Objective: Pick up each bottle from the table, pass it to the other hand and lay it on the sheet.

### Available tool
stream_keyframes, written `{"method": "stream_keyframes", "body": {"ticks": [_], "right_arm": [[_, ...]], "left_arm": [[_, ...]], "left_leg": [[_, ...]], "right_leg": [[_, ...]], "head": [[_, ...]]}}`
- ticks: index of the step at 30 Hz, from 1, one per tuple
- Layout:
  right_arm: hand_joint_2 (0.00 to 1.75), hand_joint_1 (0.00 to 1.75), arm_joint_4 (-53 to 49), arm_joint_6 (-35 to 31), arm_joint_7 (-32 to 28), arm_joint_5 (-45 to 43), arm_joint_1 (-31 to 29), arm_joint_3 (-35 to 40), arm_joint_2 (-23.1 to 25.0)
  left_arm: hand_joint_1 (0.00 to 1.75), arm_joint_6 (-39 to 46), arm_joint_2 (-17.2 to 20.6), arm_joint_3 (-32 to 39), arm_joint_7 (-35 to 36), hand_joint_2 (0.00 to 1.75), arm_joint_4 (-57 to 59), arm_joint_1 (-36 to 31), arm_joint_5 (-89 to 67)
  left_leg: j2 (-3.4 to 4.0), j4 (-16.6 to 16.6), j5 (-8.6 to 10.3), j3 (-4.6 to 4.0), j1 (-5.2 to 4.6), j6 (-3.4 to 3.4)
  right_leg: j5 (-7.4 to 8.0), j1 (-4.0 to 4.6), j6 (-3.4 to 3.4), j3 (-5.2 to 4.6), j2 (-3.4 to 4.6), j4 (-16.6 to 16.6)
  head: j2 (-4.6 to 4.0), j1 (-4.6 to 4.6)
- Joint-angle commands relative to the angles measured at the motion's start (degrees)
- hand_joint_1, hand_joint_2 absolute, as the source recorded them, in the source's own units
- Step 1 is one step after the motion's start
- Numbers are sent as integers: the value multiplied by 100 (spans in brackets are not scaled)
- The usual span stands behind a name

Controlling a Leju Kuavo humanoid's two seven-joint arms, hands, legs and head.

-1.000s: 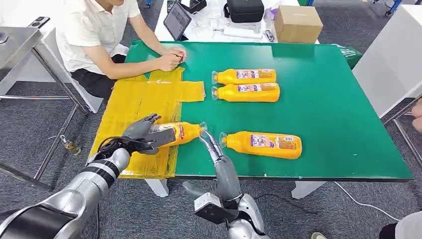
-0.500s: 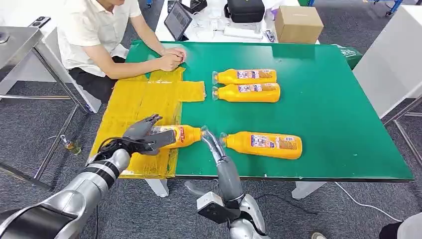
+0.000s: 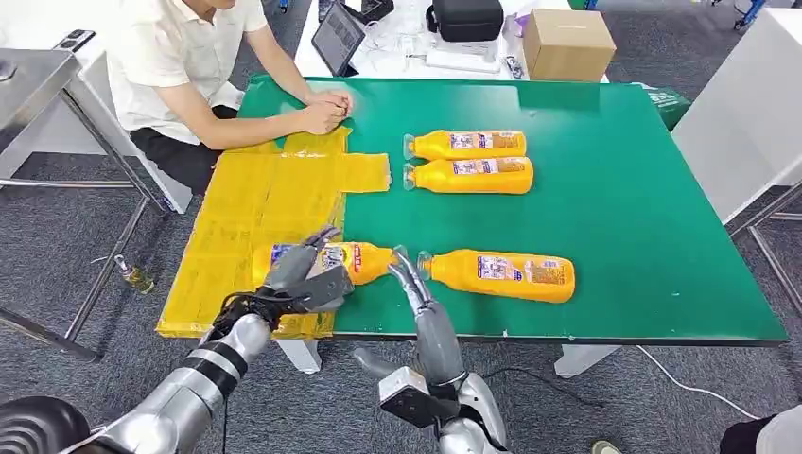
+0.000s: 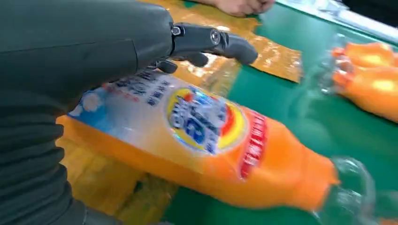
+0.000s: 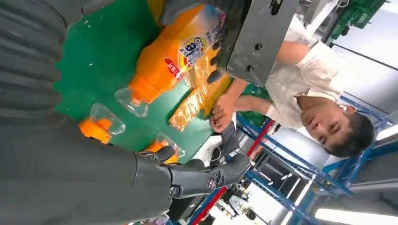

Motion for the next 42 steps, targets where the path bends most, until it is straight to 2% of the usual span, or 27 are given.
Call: {"method": "stream_keyframes", "body": {"ticks": [1, 9, 10, 12, 13, 15, 16, 17, 18, 20, 23, 25, 31, 32, 33, 36, 39, 42], "right_arm": [[175, 0, 305, 51, -27, 55, -133, -128, -60], [175, 0, 320, -35, -15, 148, -134, -138, -80], [175, 0, 376, -260, 126, 464, -143, -145, -121], [175, 0, 574, -1135, 843, 1956, -165, -383, -227], [175, 0, 510, -1135, 1490, 3007, -26, -1018, -209], [175, 0, 325, -1135, 1918, 4340, 209, -1986, -223], [175, 0, 256, -1135, 2099, 4846, 312, -2427, -379], [175, 0, 204, -1135, 2118, 4925, 365, -2705, -464], [175, 0, 212, -1135, 2080, 5081, 385, -2944, -553], [175, 0, 229, -1135, 1996, 4948, 373, -2984, -646], [175, 0, 317, -1135, 2429, 5358, 246, -3022, -832], [175, 0, 412, -1135, 2613, 5461, 104, -2973, -1020], [175, 0, 695, -1135, 2789, 5430, -162, -2841, -1172], [175, 0, 771, -1135, 2793, 5384, -202, -2810, -1179], [175, 0, 913, -1135, 2846, 5362, -280, -2746, -1209], [175, 0, 913, -1135, 2846, 5362, -280, -2746, -1209], [175, 0, 1595, -1134, 2819, 4770, -705, -2542, -1262], [175, 0, 2597, -600, 2822, 4219, -1378, -2299, -1322]], "left_arm": [[0, -14, 165, -649, -12, 175, -783, 194, 124], [0, 201, 123, -611, -50, 175, -865, 250, 139], [0, 432, 90, -592, -140, 175, -992, 342, 126], [0, 988, -41, -419, -462, 175, -1533, 758, 303], [0, 1321, -198, -253, -717, 175, -2032, 1179, 623], [0, 1351, -567, -9, -1193, 175, -2796, 1978, 1796], [0, 1177, -789, -3, -1401, 175, -3143, 2430, 2817], [0, 1047, -882, -52, -1334, 175, -3252, 2648, 3335], [0, 1078, -783, -245, -1392, 175, -3264, 2737, 3715], [0, 1094, -759, -265, -1477, 175, -3231, 2791, 3754], [0, 1289, -680, -286, -1725, 175, -3042, 2697, 4101], [0, 1263, -635, -324, -1736, 175, -3114, 2675, 4144], [0, 1287, -669, -376, -1677, 175, -3474, 2749, 4043], [0, 1289, -666, -386, -1677, 175, -3483, 2748, 4027], [0, 1287, -666, -398, -1675, 175, -3488, 2751, 4017], [0, 1287, -666, -398, -1675, 175, -3488, 2751, 4017], [0, 1262, -662, -480, -1675, 175, -3465, 2771, 4021], [0, 1225, -631, -607, -1651, 175, -3371, 2676, 4054]], "left_leg": [[10, -3, -11, 24, 2, 12], [11, -6, -9, 18, 1, 9], [6, -4, -6, 11, 1, 7], [5, -6, -6, 13, 0, 8], [6, -7, -5, 11, 0, 8], [5, -16, -13, 33, -4, 17], [-4, -15, -10, 24, -6, 15], [-6, -16, -17, 35, -8, 22], [-17, -15, -16, 30, -11, 22], [-8, -7, -17, 8, -15, 21], [-6, 0, -33, 14, -19, 33], [2, -2, -27, -7, -23, 29], [6, 0, -24, -13, -20, 29], [18, 0, -40, 22, -17, 36], [11, -1, -28, -3, -19, 31], [16, -2, -34, 15, -16, 33], [14, -4, -31, 12, -18, 31], [28, -3, -30, 9, -17, 31]], "right_leg": [[-7, 7, -18, 24, -1, -7], [-6, 6, -18, 21, 2, -8], [-5, 5, -14, 14, -1, -5], [-4, 4, -14, 15, -2, -8], [-3, 3, -10, 13, 1, -10], [-10, 2, -15, 39, -6, -23], [-10, -2, -7, 31, -13, -21], [-16, -2, -9, 45, -18, -27], [-18, -6, -4, 43, -26, -26], [-11, -11, -1, 17, -14, -22], [-27, -17, 6, 35, -14, -23], [-16, -21, 10, 6, -3, -20], [-11, -19, 13, -4, 2, -18], [-23, -12, -3, 32, 6, -23], [-14, -18, 10, 6, 5, -20], [-18, -13, 3, 25, 7, -24], [-16, -15, 4, 21, 6, -24], [-9, -15, 7, 16, 22, -25]], "head": [[0, 2], [0, 2], [0, 2], [0, 2], [0, 2], [0, 0], [0, 0], [0, -2], [0, 2], [0, 0], [0, 4], [0, 0], [0, 0], [0, 0], [0, 0], [0, 0], [0, 0], [0, 0]]}}
